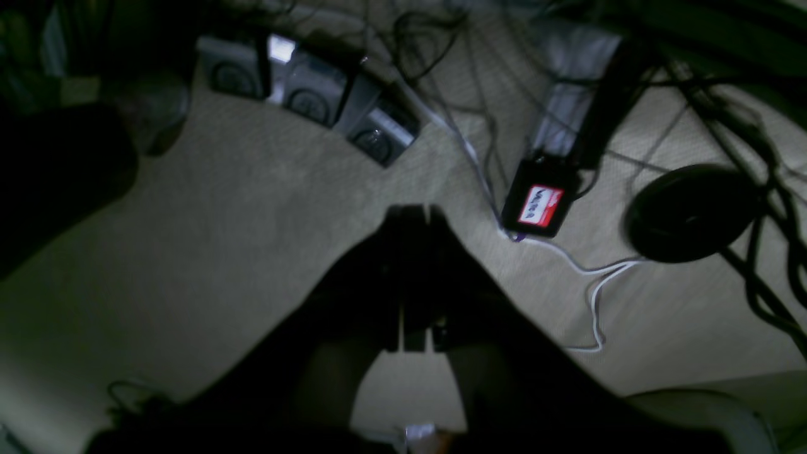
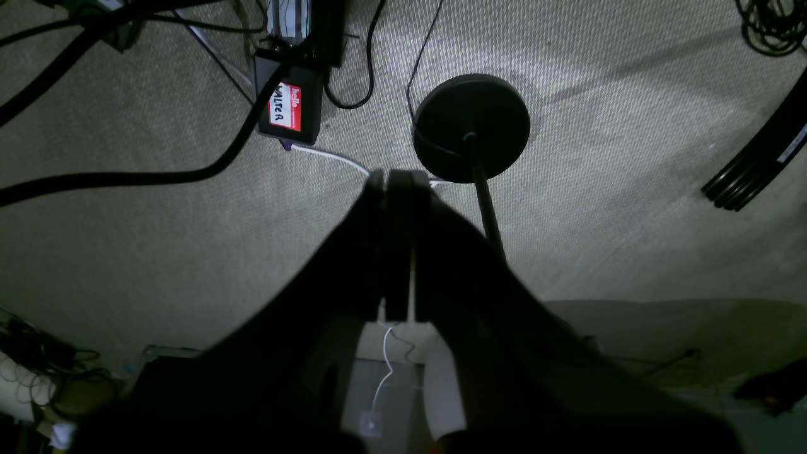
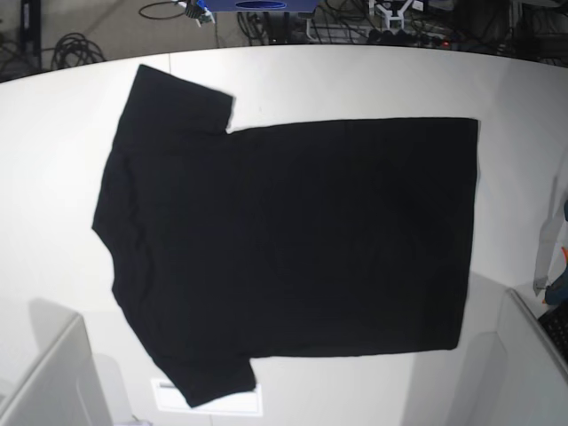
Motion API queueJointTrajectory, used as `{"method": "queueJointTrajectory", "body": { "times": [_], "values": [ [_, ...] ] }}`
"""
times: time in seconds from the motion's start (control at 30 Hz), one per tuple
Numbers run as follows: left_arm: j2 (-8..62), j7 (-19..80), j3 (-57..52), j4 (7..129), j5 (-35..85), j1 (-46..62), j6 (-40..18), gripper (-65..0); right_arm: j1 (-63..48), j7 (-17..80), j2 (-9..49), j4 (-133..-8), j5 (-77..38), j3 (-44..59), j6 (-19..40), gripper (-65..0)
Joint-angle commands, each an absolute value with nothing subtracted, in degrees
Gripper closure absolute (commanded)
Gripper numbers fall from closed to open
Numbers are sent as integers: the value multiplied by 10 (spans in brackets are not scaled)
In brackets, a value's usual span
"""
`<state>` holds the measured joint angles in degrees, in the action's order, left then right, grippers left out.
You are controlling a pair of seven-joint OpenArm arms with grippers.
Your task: Fold the T-shirt properly
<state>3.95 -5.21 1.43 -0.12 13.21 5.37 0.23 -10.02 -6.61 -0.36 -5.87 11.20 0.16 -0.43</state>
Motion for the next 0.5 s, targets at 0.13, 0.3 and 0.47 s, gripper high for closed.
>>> {"method": "queueJointTrajectory", "body": {
  "times": [0.13, 0.3, 0.47],
  "values": [
    [54, -59, 15, 0, 133, 42, 6, 0, -102, -66, -13, -58, 113, 1, -4, 0],
    [51, -58, 34, 0, 117, 46, 6, 0, -105, -66, -11, -58, 113, 3, -4, 0],
    [55, -59, 80, 41, 73, 105, 5, 0, -114, -66, -10, -59, 109, 4, -4, 0]
  ]
}}
